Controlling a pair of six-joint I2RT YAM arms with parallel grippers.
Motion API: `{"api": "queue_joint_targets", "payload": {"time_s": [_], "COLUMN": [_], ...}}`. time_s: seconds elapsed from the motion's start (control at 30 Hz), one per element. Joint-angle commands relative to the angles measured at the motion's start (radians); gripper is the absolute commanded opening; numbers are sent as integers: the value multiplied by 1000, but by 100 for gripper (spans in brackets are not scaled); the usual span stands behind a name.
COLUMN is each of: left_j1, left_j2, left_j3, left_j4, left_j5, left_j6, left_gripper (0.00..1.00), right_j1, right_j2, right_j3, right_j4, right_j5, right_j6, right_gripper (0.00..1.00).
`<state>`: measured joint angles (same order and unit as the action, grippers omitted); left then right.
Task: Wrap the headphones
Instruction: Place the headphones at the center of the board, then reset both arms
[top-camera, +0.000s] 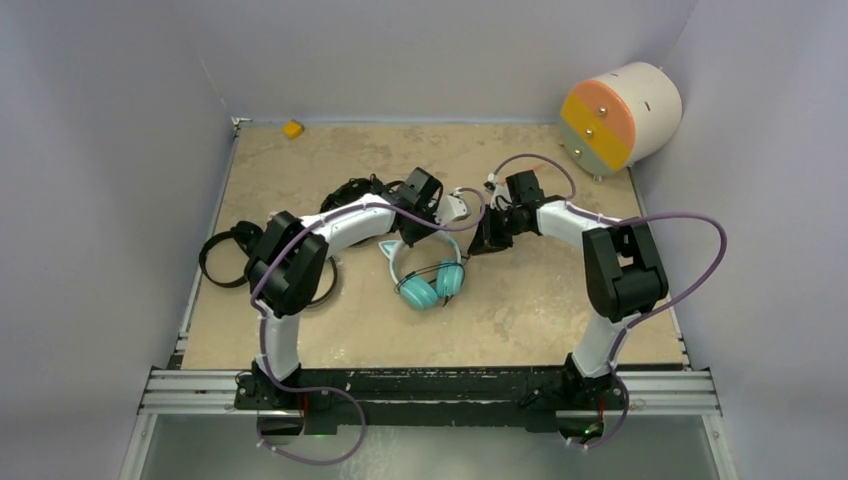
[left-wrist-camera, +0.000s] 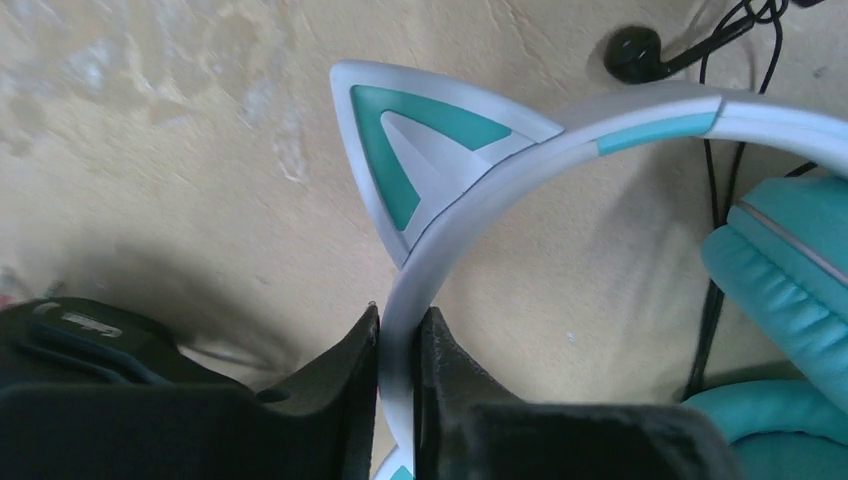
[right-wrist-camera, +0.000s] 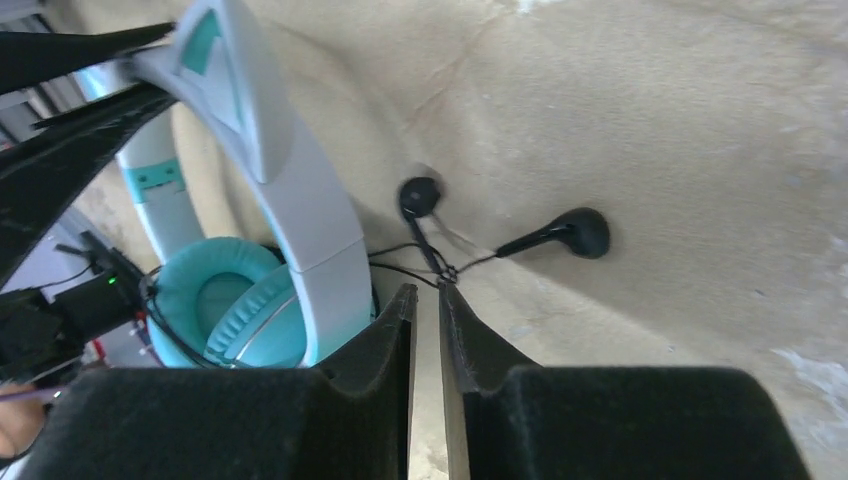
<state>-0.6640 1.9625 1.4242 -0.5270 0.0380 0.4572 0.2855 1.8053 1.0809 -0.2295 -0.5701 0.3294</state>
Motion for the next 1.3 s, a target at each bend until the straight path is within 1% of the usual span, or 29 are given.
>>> {"api": "queue_joint_targets", "payload": {"time_s": [0.0, 0.03, 0.07, 0.1, 0.17, 0.3, 0.43, 0.53, 0.6, 0.63, 0.67, 0.7, 0.73, 0.8, 0.83, 0.9, 1.0, 1.07, 1.13, 1.17, 1.2, 1.23, 1.27], "left_j1": [-11, -11, -11, -11, -11, -11, -11, -10, -9, -7, -3, 2, 6, 18, 25, 34, 60, 77, 83, 84, 86, 88, 92], "left_j2": [6, -8, -25, -42, -78, -163, -281, -360, -413, -441, -469, -503, -538, -612, -661, -730, -799, -812, -812, -812, -812, -812, -811], "left_j3": [44, 31, 20, 10, 0, -29, -128, -182, -223, -249, -275, -312, -348, -431, -471, -551, -664, -719, -792, -831, -865, -896, -918], "left_j4": [80, 100, 116, 125, 128, 168, 281, 337, 384, 406, 431, 460, 486, 554, 584, 618, 627, 613, 677, 717, 759, 794, 829], "left_j5": [-87, -91, -91, -86, -62, -4, 15, -46, -103, -118, -118, -117, -118, -131, -147, -215, -318, -417, -528, -564, -588, -610, -628], "left_j6": [31, 24, 15, 8, -18, -120, -232, -330, -401, -438, -467, -507, -529, -569, -594, -665, -788, -854, -864, -868, -868, -864, -855], "left_gripper": [24, 43, 56, 65, 71, 77, 79, 79, 81, 82, 83, 83, 83, 84, 85, 91, 99, 100, 99, 98, 98, 98, 98], "right_j1": [-3, -3, -2, -3, -3, -2, -3, -3, -3, -3, -3, -3, -3, -3, -3, -3, -3, -2, -3, -3, -3, -3, -3], "right_j2": [-82, -105, -132, -174, -246, -381, -517, -608, -658, -682, -704, -726, -747, -787, -811, -843, -870, -875, -870, -869, -864, -857, -846], "right_j3": [4, -7, -23, -42, -89, -178, -268, -324, -359, -381, -398, -414, -433, -492, -529, -593, -666, -691, -708, -715, -728, -734, -749], "right_j4": [-41, -40, -35, -25, 14, 97, 172, 209, 224, 251, 264, 271, 283, 338, 377, 448, 523, 565, 599, 617, 655, 674, 692], "right_j5": [144, 167, 190, 214, 251, 298, 342, 405, 459, 499, 529, 562, 607, 698, 719, 804, 913, 991, 1063, 1068, 1060, 1024, 984], "right_j6": [-31, -33, -32, -33, -36, -60, -78, -82, -81, -80, -78, -77, -73, -78, -89, -81, -90, -112, -122, -154, -205, -246, -264], "right_gripper": [17, 18, 18, 19, 19, 19, 19, 22, 25, 28, 35, 45, 57, 71, 76, 84, 88, 88, 88, 89, 93, 98, 99]}}
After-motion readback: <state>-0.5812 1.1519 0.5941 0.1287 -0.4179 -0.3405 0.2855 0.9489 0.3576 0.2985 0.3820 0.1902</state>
